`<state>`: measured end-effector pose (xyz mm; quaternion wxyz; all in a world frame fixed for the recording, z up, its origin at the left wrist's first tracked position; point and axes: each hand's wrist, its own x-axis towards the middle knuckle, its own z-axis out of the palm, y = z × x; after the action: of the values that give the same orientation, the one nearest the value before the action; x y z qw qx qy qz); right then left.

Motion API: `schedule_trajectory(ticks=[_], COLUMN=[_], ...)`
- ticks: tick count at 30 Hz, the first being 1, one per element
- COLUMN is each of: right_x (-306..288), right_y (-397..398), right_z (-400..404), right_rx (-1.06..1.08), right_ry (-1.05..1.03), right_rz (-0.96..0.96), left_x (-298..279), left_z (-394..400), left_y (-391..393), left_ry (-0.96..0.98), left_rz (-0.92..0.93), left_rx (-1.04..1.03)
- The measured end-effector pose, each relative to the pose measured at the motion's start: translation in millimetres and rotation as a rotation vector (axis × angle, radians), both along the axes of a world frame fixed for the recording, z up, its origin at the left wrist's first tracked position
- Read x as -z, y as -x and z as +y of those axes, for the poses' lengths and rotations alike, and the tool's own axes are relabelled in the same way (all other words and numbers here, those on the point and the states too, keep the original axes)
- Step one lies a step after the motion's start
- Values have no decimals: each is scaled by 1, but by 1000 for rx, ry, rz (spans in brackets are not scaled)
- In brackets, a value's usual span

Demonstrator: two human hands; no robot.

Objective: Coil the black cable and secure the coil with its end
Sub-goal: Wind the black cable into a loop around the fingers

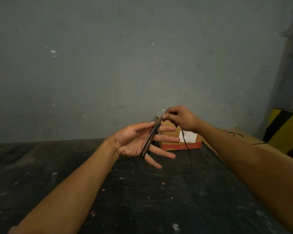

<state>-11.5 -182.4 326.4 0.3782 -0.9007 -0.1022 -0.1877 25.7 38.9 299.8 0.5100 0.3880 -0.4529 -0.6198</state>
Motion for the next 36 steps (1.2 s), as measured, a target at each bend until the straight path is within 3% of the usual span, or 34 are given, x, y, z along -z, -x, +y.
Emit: schedule_trajectory(ticks=[6,10,16,21,25,32,36], right_x=[90,123,126,119,94,59,40], right_y=[-1,2,15,35,46,53,56], right_z=[22,51,84,101,106,96,93], right_rx=[-39,-66,-150,-135,-161,-85,-35], right_ry=[-303,-222,-193,-66,166,469,564], right_rz=[44,55,92,78,133,193,151], left_x=[-9,-12,-9,0,11,15,16], left_z=[1,1,2,11,11,13,15], left_y=[-5,-12,-32,-49,-52,-54,-58], left_ry=[168,162,171,101,124,284,212], left_rz=[-8,3,6,14,62,232,133], left_rx=[-89,-229,-457,-705,-835,-1016,-1055])
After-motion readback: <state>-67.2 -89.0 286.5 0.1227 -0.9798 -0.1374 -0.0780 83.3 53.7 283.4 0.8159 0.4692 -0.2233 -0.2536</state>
